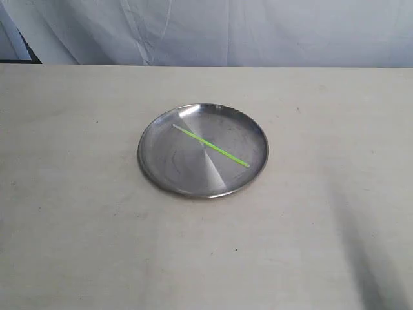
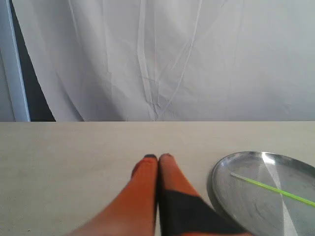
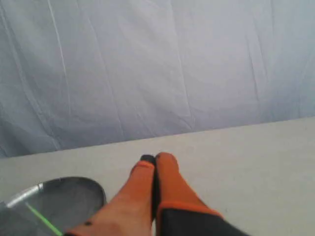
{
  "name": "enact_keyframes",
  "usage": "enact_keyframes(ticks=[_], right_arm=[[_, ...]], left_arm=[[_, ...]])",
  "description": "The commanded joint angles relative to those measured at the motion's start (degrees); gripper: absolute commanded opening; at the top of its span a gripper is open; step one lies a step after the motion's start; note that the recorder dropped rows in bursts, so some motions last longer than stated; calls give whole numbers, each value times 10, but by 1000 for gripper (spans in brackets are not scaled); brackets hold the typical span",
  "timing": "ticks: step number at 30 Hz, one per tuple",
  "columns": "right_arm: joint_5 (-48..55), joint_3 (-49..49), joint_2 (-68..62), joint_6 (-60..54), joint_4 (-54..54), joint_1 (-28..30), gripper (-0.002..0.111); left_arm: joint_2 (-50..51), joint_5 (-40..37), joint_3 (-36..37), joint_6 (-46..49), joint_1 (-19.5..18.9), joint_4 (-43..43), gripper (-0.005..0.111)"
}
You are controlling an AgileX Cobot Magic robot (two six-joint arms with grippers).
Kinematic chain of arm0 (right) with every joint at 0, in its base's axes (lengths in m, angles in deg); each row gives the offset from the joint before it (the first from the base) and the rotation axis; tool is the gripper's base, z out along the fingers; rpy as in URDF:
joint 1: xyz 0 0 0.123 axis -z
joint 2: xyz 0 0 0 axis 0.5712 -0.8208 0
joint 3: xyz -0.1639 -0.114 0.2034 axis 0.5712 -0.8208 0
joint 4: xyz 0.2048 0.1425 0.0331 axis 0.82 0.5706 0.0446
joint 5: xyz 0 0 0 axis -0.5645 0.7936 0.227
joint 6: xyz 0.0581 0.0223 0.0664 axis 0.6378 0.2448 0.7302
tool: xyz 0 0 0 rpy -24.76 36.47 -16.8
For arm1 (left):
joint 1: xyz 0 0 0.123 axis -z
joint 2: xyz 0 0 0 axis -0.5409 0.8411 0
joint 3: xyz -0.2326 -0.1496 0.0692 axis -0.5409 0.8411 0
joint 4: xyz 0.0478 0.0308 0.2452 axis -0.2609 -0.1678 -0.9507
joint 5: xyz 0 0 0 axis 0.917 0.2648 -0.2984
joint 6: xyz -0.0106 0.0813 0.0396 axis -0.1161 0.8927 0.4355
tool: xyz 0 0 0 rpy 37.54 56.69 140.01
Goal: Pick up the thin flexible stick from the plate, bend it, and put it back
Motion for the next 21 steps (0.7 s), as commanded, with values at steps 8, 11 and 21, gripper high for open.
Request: enact_keyframes(ticks=[8,11,21], right_arm=[[-412,-1,3,100,73,2,-1],[-394,-1,3,179,123,2,-1],[-364,174,-85,-38,179,2,-1]], left_arm=[[-2,-4,-1,-3,-1,1,0],[-2,-4,-1,-3,-1,1,0],[-2,-4,-1,-3,-1,1,0]])
